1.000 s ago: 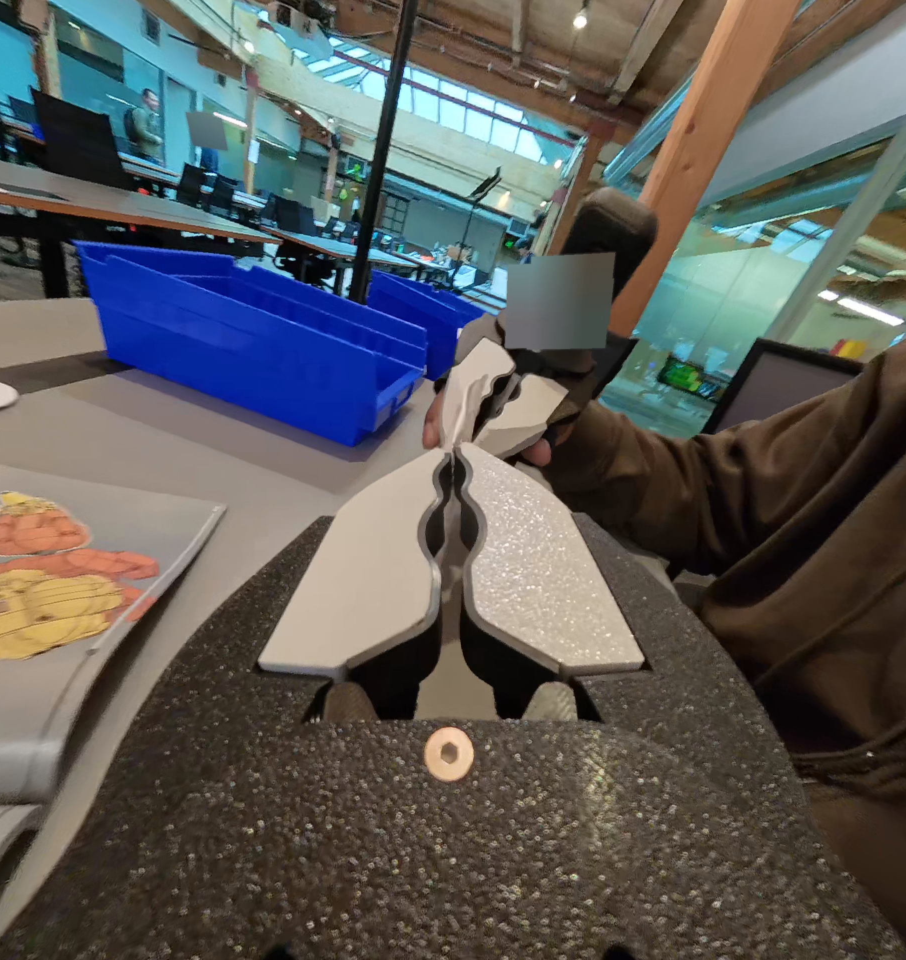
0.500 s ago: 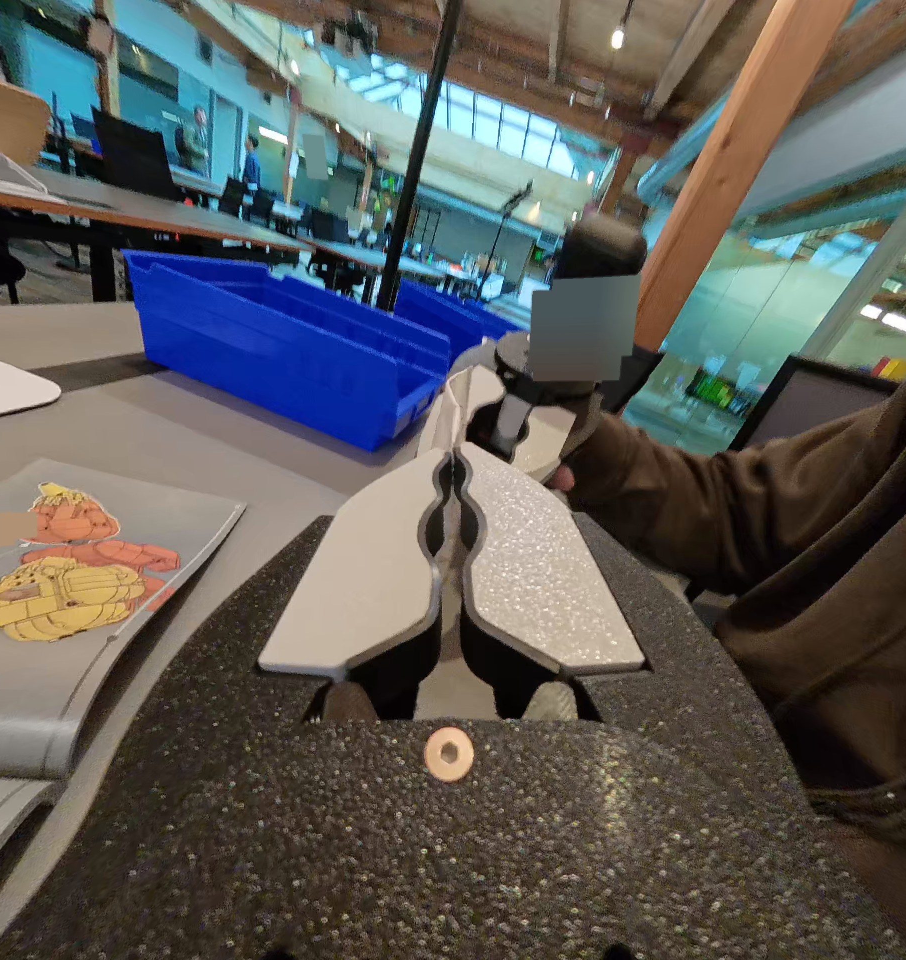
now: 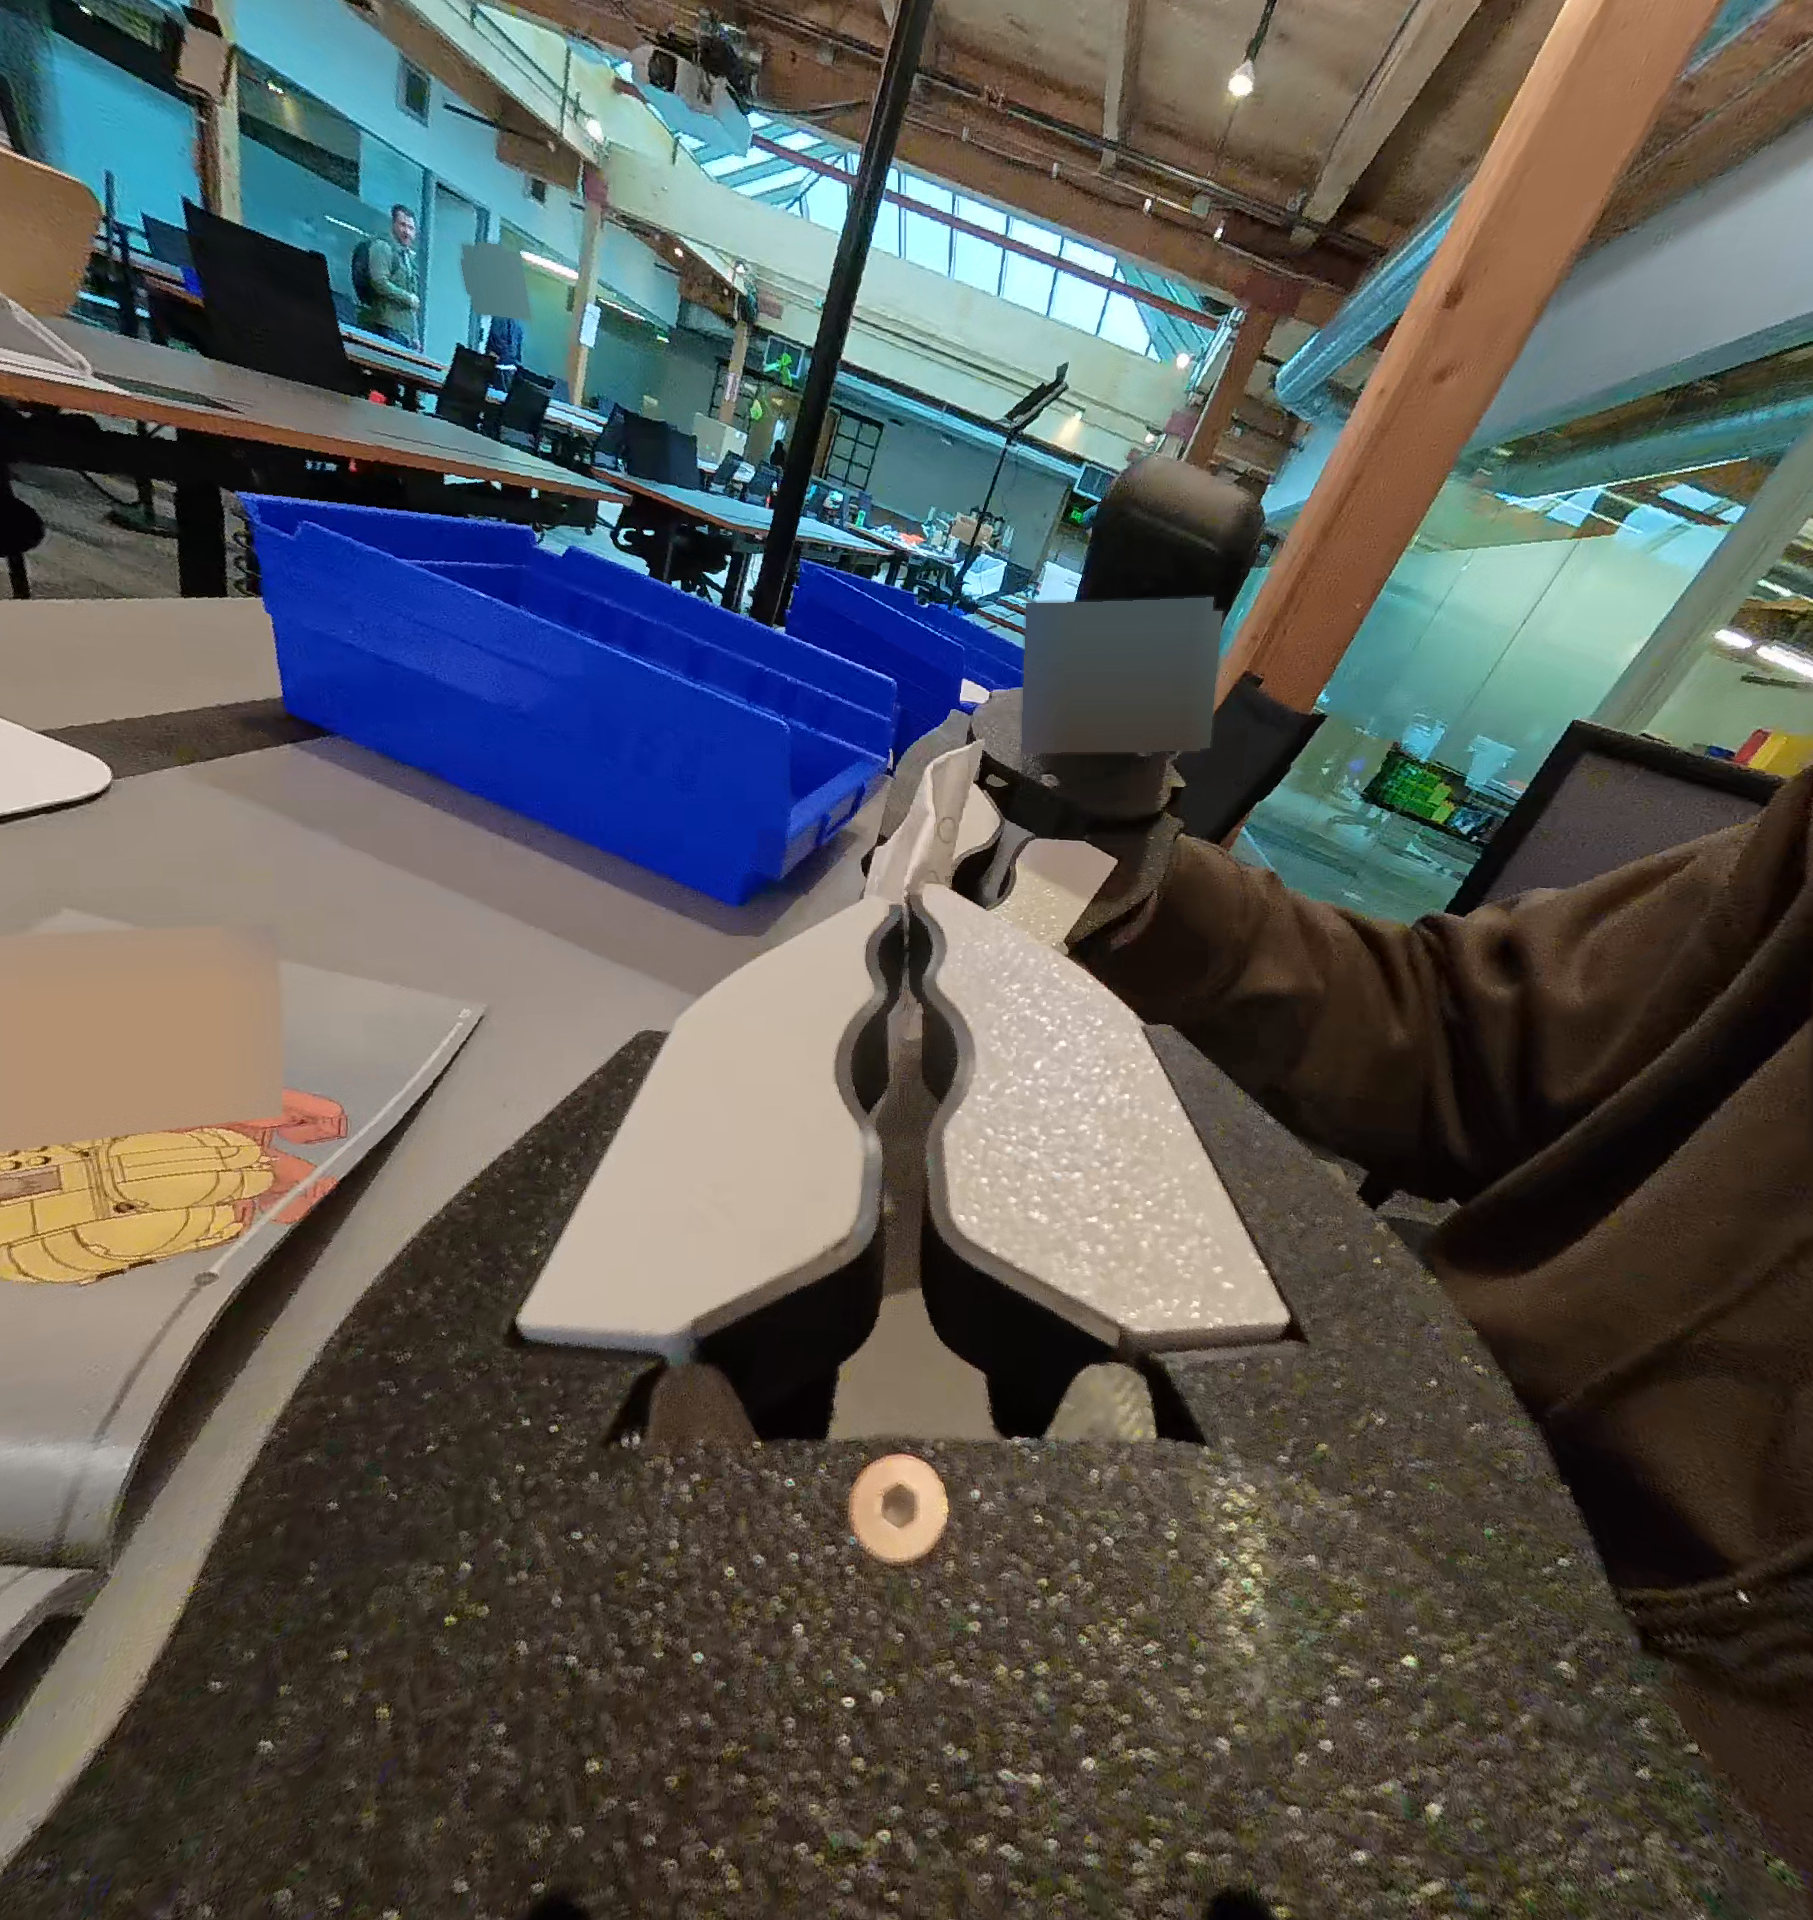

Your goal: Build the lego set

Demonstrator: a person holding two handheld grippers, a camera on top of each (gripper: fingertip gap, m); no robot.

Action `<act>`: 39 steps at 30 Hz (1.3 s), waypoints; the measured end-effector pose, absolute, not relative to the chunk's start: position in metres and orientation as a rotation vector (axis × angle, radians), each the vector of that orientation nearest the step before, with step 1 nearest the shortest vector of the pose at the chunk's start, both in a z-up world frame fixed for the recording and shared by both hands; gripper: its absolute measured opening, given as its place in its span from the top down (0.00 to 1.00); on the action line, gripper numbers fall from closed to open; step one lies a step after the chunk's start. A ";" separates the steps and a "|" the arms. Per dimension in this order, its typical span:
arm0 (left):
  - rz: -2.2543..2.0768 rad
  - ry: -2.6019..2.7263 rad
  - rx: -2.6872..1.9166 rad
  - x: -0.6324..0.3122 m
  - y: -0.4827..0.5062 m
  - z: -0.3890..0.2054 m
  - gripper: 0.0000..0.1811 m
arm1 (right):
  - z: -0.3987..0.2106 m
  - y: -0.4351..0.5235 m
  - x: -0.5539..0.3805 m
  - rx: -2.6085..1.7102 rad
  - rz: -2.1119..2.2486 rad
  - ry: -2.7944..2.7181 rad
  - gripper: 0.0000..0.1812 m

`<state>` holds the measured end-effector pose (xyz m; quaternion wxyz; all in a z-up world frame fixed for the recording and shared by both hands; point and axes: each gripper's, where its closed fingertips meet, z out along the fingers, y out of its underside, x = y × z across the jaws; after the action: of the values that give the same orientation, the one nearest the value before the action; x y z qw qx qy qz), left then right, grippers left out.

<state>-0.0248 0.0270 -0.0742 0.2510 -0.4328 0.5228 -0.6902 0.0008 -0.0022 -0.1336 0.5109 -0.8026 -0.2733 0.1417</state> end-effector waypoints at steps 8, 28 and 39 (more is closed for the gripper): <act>-1.964 1.410 -1.165 -0.029 0.027 -0.069 1.00 | -0.127 -0.005 -0.004 -1.881 0.320 -0.702 0.97; -1.552 1.340 -1.148 -0.021 0.041 -0.075 1.00 | -0.116 0.000 0.008 -1.846 0.304 -0.609 0.72; -1.661 1.407 -1.277 -0.016 0.035 -0.093 1.00 | -0.120 0.001 0.008 -1.858 0.309 -0.600 0.73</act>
<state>-0.0159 0.0346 -0.0932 0.3040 -0.4820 0.5313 -0.6269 0.0084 0.0009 -0.1196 0.5500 -0.7851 -0.2533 0.1304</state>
